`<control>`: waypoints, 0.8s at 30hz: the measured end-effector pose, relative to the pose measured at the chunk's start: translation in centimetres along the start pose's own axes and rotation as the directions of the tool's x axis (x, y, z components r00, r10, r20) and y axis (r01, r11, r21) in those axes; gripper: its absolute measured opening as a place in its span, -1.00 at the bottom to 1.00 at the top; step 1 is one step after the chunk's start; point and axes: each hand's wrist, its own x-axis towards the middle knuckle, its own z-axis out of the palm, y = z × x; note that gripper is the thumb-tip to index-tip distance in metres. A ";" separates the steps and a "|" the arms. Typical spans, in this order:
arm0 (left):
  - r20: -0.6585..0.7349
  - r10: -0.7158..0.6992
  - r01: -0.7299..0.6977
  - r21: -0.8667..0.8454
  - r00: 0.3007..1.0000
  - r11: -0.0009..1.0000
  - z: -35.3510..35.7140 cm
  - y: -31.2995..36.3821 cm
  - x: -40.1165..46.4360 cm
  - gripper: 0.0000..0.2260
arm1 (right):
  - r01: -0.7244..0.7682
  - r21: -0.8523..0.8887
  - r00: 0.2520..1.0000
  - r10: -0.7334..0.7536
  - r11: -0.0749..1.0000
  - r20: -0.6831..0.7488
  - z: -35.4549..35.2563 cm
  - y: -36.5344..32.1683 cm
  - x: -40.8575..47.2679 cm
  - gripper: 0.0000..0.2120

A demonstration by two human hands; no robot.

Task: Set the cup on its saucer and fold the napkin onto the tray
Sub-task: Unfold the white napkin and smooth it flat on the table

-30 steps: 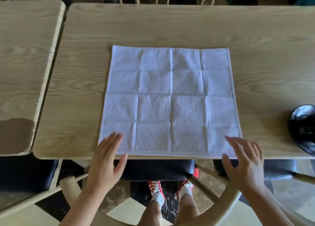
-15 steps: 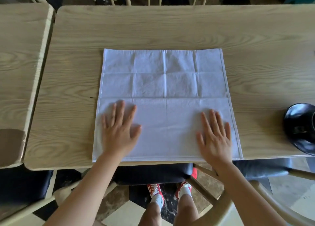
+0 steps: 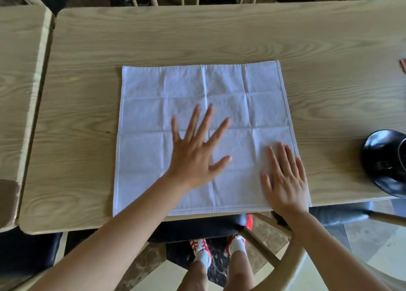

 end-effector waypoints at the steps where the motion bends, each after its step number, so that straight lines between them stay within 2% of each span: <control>1: 0.035 0.136 -0.136 0.008 0.990 0.991 1.1 1.5 0.3 -0.37 | -0.005 0.005 1.000 0.005 1.000 -0.002 0.0 0.0 0.0 -0.42; 3: 0.112 0.310 -0.315 0.032 0.944 0.948 3.4 2.8 0.3 -0.36 | -0.007 0.002 1.000 0.007 1.000 0.004 0.0 0.0 -0.1 -0.41; 5: 0.165 0.347 -0.359 0.049 0.923 0.932 4.9 1.7 1.1 -0.34 | -0.008 -0.008 1.000 0.008 1.000 0.004 0.0 0.0 -0.1 -0.41; 10: 0.219 0.262 -0.284 0.073 0.940 0.956 4.5 -7.0 5.1 -0.34 | 0.011 -0.008 1.000 -0.011 1.000 0.012 -0.2 0.1 0.0 -0.41; 16: 0.244 -0.022 -0.009 0.125 0.970 0.992 2.2 -17.6 7.8 -0.26 | -0.010 -0.012 0.999 0.011 1.000 0.045 -0.2 0.2 0.0 -0.41; 21: 0.224 -0.064 0.035 0.128 0.973 0.991 2.3 -18.3 7.9 -0.30 | 0.006 0.022 0.999 -0.007 1.000 0.052 -1.4 -0.3 0.1 -0.41; 24: 0.237 -0.081 0.053 0.122 0.968 0.991 2.2 -18.2 7.9 -0.30 | 0.040 0.108 0.994 -0.028 0.993 -0.110 -3.6 -3.2 3.6 -0.45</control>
